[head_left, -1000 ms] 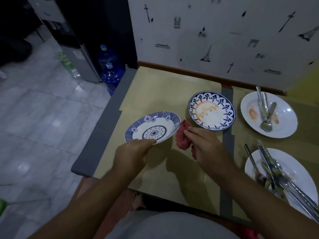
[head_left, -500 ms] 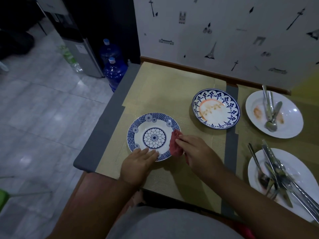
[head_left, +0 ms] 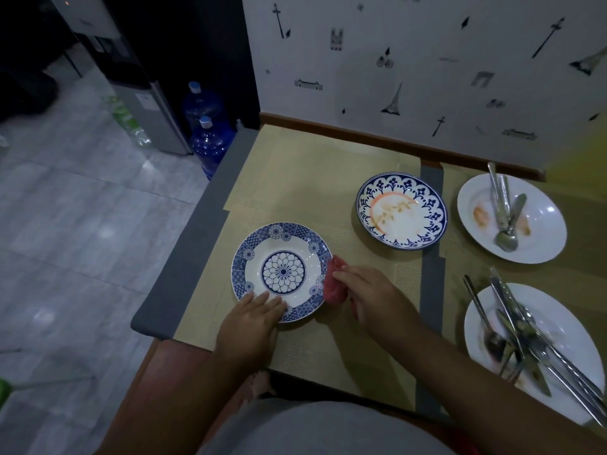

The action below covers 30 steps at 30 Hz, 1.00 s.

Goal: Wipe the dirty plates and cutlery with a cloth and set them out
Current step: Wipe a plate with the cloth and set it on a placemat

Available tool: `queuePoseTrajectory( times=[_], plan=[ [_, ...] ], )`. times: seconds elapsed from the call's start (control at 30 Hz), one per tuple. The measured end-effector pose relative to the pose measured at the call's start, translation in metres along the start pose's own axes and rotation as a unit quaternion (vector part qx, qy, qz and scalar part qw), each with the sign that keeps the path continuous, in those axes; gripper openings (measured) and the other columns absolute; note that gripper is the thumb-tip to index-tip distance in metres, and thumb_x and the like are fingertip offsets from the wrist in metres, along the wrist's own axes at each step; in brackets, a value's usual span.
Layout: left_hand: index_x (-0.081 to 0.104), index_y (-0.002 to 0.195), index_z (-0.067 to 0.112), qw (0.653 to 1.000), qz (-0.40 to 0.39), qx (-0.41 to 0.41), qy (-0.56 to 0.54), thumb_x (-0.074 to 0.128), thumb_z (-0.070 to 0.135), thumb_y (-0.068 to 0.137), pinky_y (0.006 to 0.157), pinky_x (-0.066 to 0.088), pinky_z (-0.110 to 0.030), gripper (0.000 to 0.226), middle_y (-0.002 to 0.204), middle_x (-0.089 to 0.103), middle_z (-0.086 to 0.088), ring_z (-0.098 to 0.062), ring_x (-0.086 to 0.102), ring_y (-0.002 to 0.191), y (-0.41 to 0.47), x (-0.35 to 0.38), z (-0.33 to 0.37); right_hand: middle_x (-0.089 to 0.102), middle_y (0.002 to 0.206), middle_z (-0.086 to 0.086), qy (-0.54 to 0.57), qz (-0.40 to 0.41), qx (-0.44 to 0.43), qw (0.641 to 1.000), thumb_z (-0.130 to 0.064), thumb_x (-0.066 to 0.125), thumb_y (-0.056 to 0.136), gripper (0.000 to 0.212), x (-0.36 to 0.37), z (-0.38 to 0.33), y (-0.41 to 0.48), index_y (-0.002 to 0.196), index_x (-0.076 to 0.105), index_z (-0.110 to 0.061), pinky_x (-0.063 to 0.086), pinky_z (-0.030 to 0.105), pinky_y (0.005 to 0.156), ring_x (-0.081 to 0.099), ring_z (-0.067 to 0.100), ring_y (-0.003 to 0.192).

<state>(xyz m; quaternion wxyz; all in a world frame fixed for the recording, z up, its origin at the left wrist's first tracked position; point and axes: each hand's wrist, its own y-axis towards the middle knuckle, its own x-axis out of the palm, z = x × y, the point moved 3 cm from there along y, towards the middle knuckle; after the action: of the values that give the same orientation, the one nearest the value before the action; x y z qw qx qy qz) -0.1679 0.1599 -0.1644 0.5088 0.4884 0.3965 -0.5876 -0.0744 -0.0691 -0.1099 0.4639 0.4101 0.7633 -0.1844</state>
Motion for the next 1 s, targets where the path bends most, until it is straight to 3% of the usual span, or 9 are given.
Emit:
queuePoseTrajectory(
  times=[0.1,0.23,0.37,0.53,0.63,0.73,0.87,0.93,1.0],
  plan=[
    [0.078,0.109,0.016,0.999,-0.015,-0.039,-0.006,0.062,0.024,0.068,0.101,0.047,-0.051,0.044,0.111,0.077,-0.004,-0.029,0.071,0.108,0.003,-0.005,0.009,0.061,0.111,-0.006,0.032,-0.017,0.048,0.998,-0.007,0.055,0.09,0.029,-0.011,0.004,0.0,0.111,0.059,-0.026,0.041,0.025,0.08,0.05,0.012,0.101],
    [0.078,0.107,0.014,0.999,0.02,-0.03,-0.025,0.054,0.027,0.072,0.096,0.053,-0.045,0.045,0.111,0.077,-0.004,-0.026,0.071,0.108,0.03,-0.028,0.044,0.06,0.099,-0.003,0.045,-0.002,0.056,0.997,-0.004,0.058,0.088,0.018,-0.033,0.018,0.0,0.095,0.06,-0.02,0.037,0.023,0.073,0.05,0.012,0.09],
    [0.078,0.103,0.011,0.996,0.067,-0.011,-0.052,0.073,0.017,0.067,0.082,0.059,-0.039,0.036,0.103,0.077,-0.005,-0.026,0.073,0.096,0.077,-0.052,0.092,0.058,0.109,-0.006,0.043,0.014,0.077,0.996,-0.012,0.059,0.091,0.016,-0.057,0.047,-0.002,0.099,0.063,-0.026,0.047,0.028,0.077,0.054,0.011,0.094],
    [0.062,0.136,0.021,0.976,0.024,-0.142,-0.166,0.057,0.028,0.093,0.1,0.05,-0.033,0.045,0.134,0.066,0.001,-0.017,0.064,0.119,0.13,-0.06,0.129,0.06,0.11,-0.011,0.038,0.039,0.097,0.994,-0.017,0.059,0.093,0.02,-0.088,0.08,-0.001,0.105,0.063,-0.032,0.044,0.019,0.082,0.054,0.007,0.097],
    [0.061,0.137,0.018,0.939,0.023,-0.235,-0.249,0.058,0.028,0.093,0.095,0.053,-0.032,0.045,0.128,0.07,-0.005,-0.022,0.069,0.104,0.159,-0.059,0.133,0.063,0.109,-0.008,0.029,0.052,0.107,0.993,-0.018,0.06,0.093,0.018,-0.1,0.095,0.004,0.106,0.063,-0.03,0.05,0.026,0.083,0.056,0.01,0.097],
    [0.056,0.141,0.013,0.87,0.012,-0.321,-0.373,0.059,0.027,0.096,0.095,0.043,-0.026,0.047,0.139,0.062,-0.006,-0.021,0.06,0.123,0.189,-0.055,0.13,0.063,0.111,-0.009,0.024,0.058,0.117,0.991,-0.019,0.06,0.093,0.019,-0.108,0.104,0.011,0.107,0.064,-0.031,0.049,0.026,0.087,0.056,0.009,0.1],
    [0.048,0.146,0.008,0.788,-0.015,-0.403,-0.465,0.067,0.029,0.089,0.105,0.047,-0.039,0.064,0.142,0.058,-0.013,-0.029,0.058,0.125,0.232,-0.041,0.11,0.063,0.113,-0.011,0.023,0.061,0.134,0.989,-0.019,0.06,0.094,0.019,-0.107,0.113,0.026,0.104,0.065,-0.034,0.049,0.024,0.088,0.056,0.006,0.101],
    [0.045,0.147,0.006,0.751,-0.053,-0.431,-0.497,0.073,0.033,0.08,0.098,0.055,-0.048,0.077,0.138,0.06,-0.016,-0.033,0.063,0.117,0.25,-0.028,0.096,0.063,0.113,-0.01,0.018,0.057,0.144,0.988,-0.019,0.06,0.094,0.019,-0.104,0.116,0.035,0.106,0.065,-0.033,0.05,0.025,0.088,0.056,0.007,0.101],
    [0.052,0.139,0.003,0.729,-0.108,-0.428,-0.523,0.072,0.026,0.081,0.084,0.061,-0.047,0.065,0.123,0.068,-0.015,-0.031,0.07,0.102,0.262,-0.02,0.091,0.062,0.113,-0.009,0.018,0.053,0.156,0.986,-0.019,0.059,0.094,0.019,-0.102,0.119,0.044,0.108,0.064,-0.031,0.05,0.027,0.088,0.057,0.009,0.101]
  ],
)
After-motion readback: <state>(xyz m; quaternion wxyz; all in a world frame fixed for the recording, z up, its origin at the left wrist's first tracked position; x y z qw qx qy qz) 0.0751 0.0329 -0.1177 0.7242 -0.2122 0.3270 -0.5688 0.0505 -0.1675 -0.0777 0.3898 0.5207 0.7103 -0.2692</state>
